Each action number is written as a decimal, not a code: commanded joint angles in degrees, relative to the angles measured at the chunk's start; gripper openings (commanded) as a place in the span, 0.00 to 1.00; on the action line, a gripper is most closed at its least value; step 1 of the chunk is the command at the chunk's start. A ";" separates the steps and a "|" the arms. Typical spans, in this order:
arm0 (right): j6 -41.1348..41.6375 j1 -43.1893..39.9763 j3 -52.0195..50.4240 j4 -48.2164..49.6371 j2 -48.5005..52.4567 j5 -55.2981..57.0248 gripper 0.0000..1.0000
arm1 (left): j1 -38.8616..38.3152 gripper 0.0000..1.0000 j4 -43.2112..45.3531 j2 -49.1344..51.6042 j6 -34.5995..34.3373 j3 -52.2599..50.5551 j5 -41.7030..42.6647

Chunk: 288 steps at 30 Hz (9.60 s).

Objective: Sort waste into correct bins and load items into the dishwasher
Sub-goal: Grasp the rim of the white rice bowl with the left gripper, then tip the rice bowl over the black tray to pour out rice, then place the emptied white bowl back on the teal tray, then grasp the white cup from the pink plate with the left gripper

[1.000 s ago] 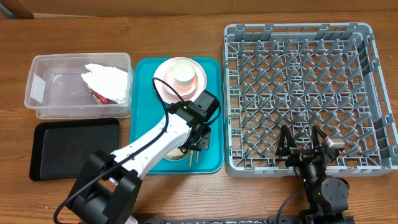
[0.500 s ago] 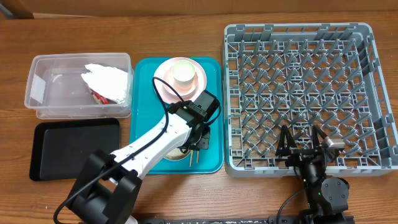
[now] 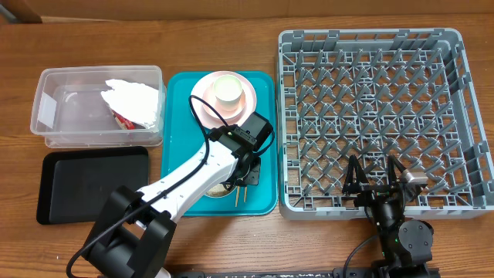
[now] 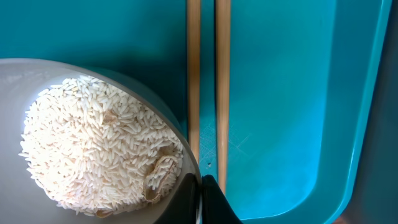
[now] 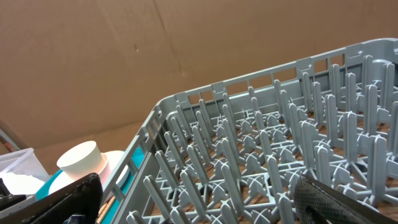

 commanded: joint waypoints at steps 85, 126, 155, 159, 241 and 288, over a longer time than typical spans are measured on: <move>-0.37 0.11 -0.59 0.28 -0.46 0.66 1.00 | 92.48 0.04 29.18 -20.04 12.09 -21.84 78.23; -0.37 0.11 -0.59 0.28 -0.46 0.66 1.00 | 91.56 0.04 29.99 -20.04 13.75 -21.84 90.33; -0.37 0.11 -0.59 0.28 -0.46 0.66 1.00 | 91.23 0.05 28.39 -20.15 11.17 -21.84 91.60; -0.37 0.11 -0.59 0.28 -0.46 0.68 1.00 | 91.23 0.04 28.30 -20.15 9.55 -21.84 91.69; -0.37 0.11 -0.59 0.28 -0.46 0.66 1.00 | 6.86 0.06 18.43 -15.15 -7.15 -12.81 -5.49; -0.37 0.11 -0.59 0.28 -0.46 0.66 1.00 | 26.36 0.21 2.95 19.87 3.08 34.91 17.42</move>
